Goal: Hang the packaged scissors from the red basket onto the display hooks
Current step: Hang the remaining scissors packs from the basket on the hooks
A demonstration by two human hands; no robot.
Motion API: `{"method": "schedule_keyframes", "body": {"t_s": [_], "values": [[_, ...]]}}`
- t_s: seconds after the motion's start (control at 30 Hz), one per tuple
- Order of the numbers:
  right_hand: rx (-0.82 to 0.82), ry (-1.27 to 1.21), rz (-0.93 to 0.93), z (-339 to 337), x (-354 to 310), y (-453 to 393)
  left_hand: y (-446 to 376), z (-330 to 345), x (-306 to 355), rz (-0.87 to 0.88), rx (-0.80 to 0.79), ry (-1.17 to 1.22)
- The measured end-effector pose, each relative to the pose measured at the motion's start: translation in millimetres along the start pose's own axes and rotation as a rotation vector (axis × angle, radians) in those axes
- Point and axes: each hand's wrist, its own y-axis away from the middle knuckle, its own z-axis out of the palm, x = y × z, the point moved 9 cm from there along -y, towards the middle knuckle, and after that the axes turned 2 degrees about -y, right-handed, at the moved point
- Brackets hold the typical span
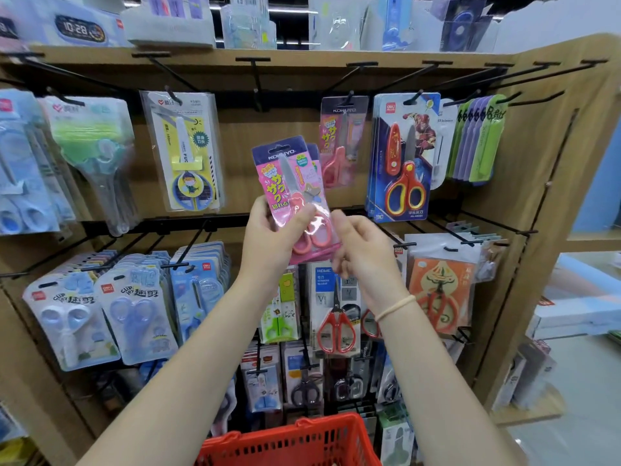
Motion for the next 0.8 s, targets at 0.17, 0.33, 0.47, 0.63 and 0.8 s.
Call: {"method": "schedule_keyframes", "body": {"t_s": [0.17,0.33,0.47,0.63,0.8], "values": [[-0.065,-0.002,-0.015,12.7,0.0,12.1,2.8,0.0,-3.4,-0.01,0.006,0.018],[-0.098,-0.006,-0.052,18.3,-0.2,12.5,4.5,-4.9,-6.6,-0.064,0.022,0.054],[-0.071,-0.107,-0.071,13.4,-3.2,10.4,3.1,-6.6,-8.5,-0.06,-0.003,0.03],[0.011,-0.183,-0.128,-2.3,-15.9,7.4,1.0,-8.5,-3.0,-0.022,0.019,0.008],[0.148,-0.17,-0.185,-25.5,-35.2,-11.2,-0.2,-10.4,0.9,-0.026,0.053,-0.002]]}}
